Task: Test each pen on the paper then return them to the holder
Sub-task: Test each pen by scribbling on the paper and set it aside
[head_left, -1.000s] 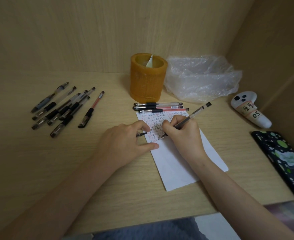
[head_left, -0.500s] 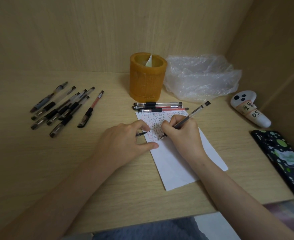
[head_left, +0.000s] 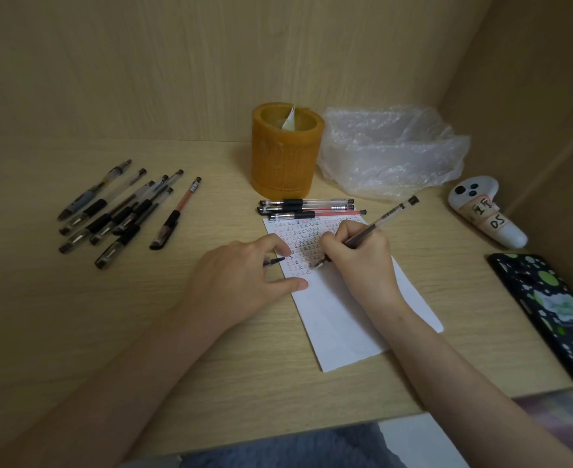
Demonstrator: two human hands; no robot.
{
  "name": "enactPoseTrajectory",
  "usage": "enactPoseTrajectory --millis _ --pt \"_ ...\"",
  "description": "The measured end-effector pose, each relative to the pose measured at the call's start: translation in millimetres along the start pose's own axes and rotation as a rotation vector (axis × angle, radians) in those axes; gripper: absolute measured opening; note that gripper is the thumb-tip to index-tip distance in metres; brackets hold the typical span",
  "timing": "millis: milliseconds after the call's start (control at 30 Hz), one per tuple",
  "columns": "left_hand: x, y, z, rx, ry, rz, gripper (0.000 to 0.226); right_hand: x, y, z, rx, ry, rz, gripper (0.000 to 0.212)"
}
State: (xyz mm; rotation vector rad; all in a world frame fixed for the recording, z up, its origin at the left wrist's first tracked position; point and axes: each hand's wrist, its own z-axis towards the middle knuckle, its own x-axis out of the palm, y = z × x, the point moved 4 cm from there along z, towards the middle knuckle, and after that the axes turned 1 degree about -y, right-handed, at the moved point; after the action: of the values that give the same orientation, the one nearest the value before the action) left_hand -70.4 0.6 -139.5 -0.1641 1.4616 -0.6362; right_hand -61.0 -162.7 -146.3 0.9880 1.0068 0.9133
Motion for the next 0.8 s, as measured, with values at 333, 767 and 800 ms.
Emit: enactPoseTrajectory --millis 333,767,800 --pt "-6.0 -1.1 0.3 0.089 -0.116 -0.249 0.032 -7.0 4.1 6.6 0.135 0.148 0.564 0.039" --pt "1.5 -4.0 2.1 0.207 -0.029 -0.523 0.052 -4.5 11.5 2.4 0.161 0.169 0.554 0.042" --pt "1.5 -4.5 1.6 0.201 -0.022 -0.527 0.053 -4.2 12.1 2.2 0.158 0.172 0.545 0.042"
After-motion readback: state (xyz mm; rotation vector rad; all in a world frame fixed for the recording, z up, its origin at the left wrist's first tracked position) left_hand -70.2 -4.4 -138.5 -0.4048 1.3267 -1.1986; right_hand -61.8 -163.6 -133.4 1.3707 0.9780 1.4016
